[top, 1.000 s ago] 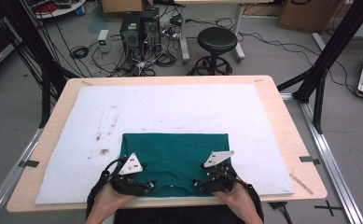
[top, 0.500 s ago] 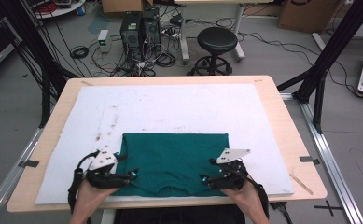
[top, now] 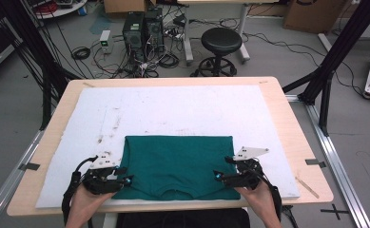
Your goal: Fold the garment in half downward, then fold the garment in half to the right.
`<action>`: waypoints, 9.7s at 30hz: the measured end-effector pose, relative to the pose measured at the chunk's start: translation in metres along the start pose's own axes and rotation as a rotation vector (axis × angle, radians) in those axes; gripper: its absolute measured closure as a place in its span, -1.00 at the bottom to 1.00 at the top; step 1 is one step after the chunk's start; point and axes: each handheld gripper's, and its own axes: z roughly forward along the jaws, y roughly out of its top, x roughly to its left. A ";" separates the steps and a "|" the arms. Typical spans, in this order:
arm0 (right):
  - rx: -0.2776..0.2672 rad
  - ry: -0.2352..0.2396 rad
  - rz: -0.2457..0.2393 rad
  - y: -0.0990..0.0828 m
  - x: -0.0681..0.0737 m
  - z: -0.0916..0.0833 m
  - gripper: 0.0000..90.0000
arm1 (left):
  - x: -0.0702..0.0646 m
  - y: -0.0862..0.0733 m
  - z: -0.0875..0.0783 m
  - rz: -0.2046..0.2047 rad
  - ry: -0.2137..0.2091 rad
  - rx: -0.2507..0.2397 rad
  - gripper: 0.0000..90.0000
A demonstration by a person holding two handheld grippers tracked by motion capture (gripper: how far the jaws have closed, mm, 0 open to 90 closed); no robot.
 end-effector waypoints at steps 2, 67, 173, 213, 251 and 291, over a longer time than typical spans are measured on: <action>0.005 0.005 -0.002 0.000 0.000 0.001 -0.33 | 0.001 -0.003 0.002 -0.016 -0.004 0.009 0.29; -0.083 -0.052 0.048 -0.003 -0.017 -0.018 -0.52 | 0.014 -0.009 -0.035 -0.038 0.077 -0.285 -0.42; 0.153 0.269 -0.178 0.202 0.083 0.263 0.26 | -0.019 -0.038 0.008 -0.093 0.118 -0.231 0.84; 0.039 0.289 -0.255 0.236 0.109 0.241 0.92 | -0.018 -0.027 -0.034 -0.085 0.130 -0.310 0.87; 0.043 0.229 -0.234 0.194 0.045 0.183 0.92 | -0.063 0.027 0.031 0.039 -0.041 -0.265 0.86; 0.000 0.150 -0.122 0.146 -0.019 0.126 0.93 | -0.109 0.075 0.087 0.119 -0.150 -0.236 0.86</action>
